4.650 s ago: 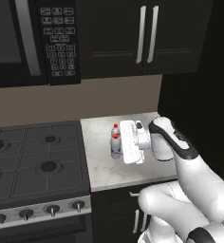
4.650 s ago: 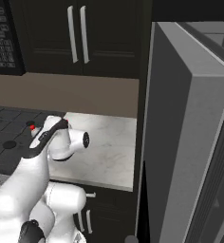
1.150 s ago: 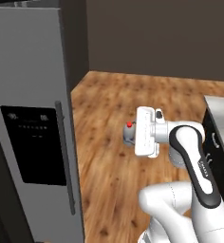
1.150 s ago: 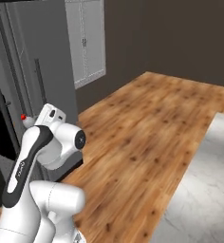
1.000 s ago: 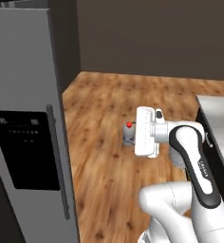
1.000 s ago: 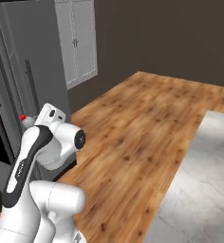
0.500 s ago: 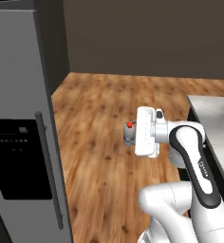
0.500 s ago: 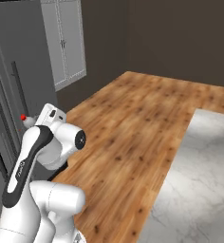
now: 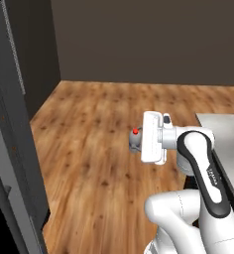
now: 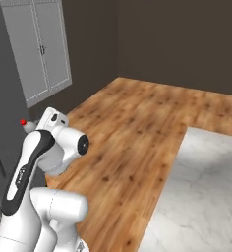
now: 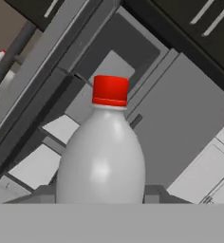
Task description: Take the bottled waters from the counter and place them in the freezer to freeze. Close the freezer door after placing the bottles.
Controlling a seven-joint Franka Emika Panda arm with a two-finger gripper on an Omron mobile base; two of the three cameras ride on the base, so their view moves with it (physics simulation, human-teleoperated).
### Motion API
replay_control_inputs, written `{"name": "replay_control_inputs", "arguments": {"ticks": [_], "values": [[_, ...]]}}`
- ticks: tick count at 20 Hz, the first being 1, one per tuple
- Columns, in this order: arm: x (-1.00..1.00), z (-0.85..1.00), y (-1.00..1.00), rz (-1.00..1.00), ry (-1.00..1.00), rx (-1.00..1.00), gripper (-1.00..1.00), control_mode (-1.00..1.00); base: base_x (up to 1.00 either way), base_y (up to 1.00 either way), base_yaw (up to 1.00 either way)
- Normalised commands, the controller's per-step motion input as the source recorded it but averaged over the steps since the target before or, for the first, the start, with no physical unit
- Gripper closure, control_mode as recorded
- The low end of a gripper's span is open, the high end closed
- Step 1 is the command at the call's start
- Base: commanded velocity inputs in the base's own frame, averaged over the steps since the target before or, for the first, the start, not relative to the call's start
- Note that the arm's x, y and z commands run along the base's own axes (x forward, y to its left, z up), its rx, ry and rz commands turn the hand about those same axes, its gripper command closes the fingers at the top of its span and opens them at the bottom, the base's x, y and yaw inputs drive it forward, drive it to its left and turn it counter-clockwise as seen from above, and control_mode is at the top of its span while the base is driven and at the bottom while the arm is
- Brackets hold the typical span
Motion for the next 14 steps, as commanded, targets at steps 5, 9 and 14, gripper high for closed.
{"name": "replay_control_inputs", "arguments": {"ticks": [5, 9, 14], "values": [[0.0, 0.0, 0.0, 0.0, 0.0, 0.0, 1.0, 1.0, 1.0, -0.27, 0.0], [0.0, 0.0, 0.0, 0.0, 0.0, 0.0, 1.0, 1.0, 1.0, -0.04, 0.0], [0.0, 0.0, 0.0, 0.0, 0.0, 0.0, 1.0, 1.0, 0.83, 0.06, 0.14]]}}
